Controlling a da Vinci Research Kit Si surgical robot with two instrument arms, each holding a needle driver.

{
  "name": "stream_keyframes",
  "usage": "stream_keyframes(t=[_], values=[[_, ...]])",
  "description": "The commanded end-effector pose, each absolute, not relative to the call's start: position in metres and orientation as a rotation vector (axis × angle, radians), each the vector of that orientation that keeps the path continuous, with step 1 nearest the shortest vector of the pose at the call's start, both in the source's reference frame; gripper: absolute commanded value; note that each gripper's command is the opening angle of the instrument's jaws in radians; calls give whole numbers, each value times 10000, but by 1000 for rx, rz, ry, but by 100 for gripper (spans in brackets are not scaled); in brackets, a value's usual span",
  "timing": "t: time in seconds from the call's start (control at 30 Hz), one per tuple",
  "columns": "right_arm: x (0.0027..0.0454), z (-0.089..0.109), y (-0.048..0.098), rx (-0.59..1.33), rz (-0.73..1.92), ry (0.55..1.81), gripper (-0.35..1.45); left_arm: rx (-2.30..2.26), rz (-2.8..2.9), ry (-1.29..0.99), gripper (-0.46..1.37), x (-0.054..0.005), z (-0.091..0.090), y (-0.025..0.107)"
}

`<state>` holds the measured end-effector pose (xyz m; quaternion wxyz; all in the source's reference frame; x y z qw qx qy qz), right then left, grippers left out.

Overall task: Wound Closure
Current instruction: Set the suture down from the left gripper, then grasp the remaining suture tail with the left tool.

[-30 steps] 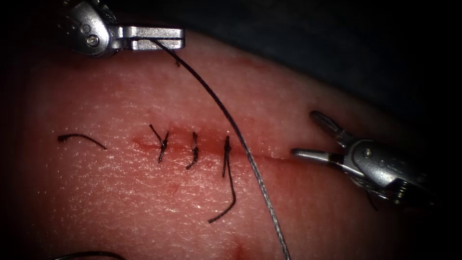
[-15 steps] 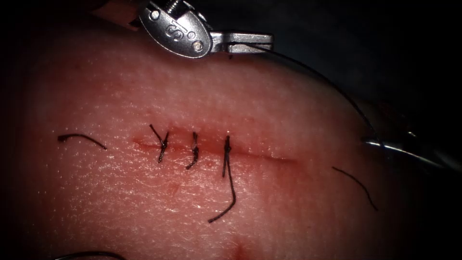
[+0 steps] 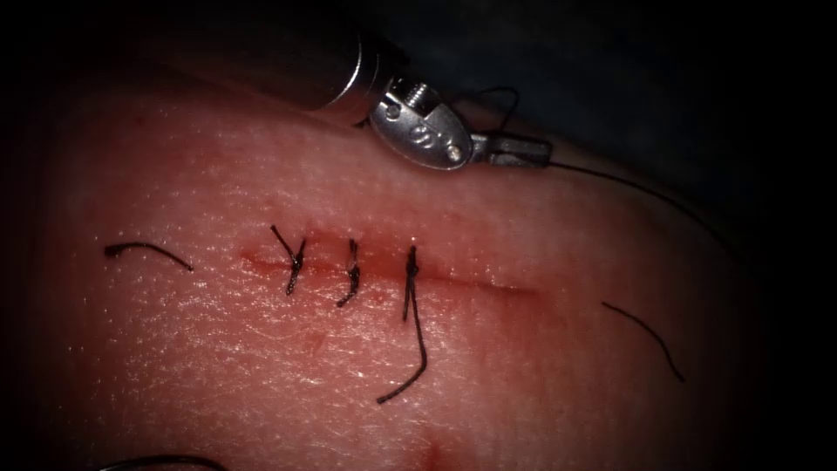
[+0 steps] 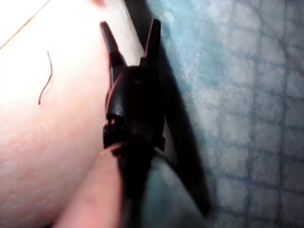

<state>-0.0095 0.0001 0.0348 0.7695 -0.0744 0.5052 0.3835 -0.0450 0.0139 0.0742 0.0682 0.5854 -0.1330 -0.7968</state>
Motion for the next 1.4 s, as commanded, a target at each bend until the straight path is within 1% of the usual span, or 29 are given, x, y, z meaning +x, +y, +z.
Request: stream_keyframes(t=[0.03, 0.2, 0.33, 0.37, 0.4, 0.43, 0.47, 0.5, 0.53, 0.57, 0.6, 0.67, 0.73, 0.83, 1.07, 1.4], values=[[-88, 340, 1, -154, 816, 1111, 130, 1743, -2411, -345, -35, -459, 756, 136], [-55, 328, -7, -118, 785, 1139, 128, 1759, -2456, -238, -35, -481, 794, 127], [-22, 329, -15, -95, 763, 1164, 128, 1862, -2542, -89, -35, -487, 809, 124], [-13, 329, -18, -87, 756, 1169, 128, 1902, -2575, -27, -20, -486, 810, 125], [-6, 330, -19, -82, 751, 1171, 128, 1929, -2604, 15, 4, -485, 810, 125], [4, 331, -22, -75, 743, 1175, 128, 1963, -2640, 70, 20, -482, 808, 126], [7, 332, -23, -71, 739, 1176, 128, 1973, -2651, 87, 21, -481, 807, 126], [13, 333, -25, -66, 734, 1177, 128, 1990, -2668, 116, 29, -479, 805, 125], [18, 333, -26, -61, 729, 1179, 128, 2012, -2685, 155, 50, -477, 803, 125], [23, 334, -28, -54, 722, 1179, 128, 2040, -2707, 209, 79, -474, 801, 124], [26, 334, -29, -52, 720, 1181, 127, 2054, -2717, 236, 90, -473, 799, 123], [35, 334, -32, -44, 710, 1186, 127, 2125, -2772, 389, 111, -466, 795, 120], [39, 334, -34, -39, 705, 1190, 127, 2170, -2804, 501, 112, -459, 792, 118], [42, 334, -35, -39, 705, 1191, 127, 2197, -2814, 583, 119, -449, 787, 117], [48, 334, -38, -35, 703, 1184, 130, 2203, -2841, 573, 124, -422, 767, 127], [66, 332, -41, -28, 697, 1190, 131, 2191, -2843, 513, 123, -380, 717, 168]])
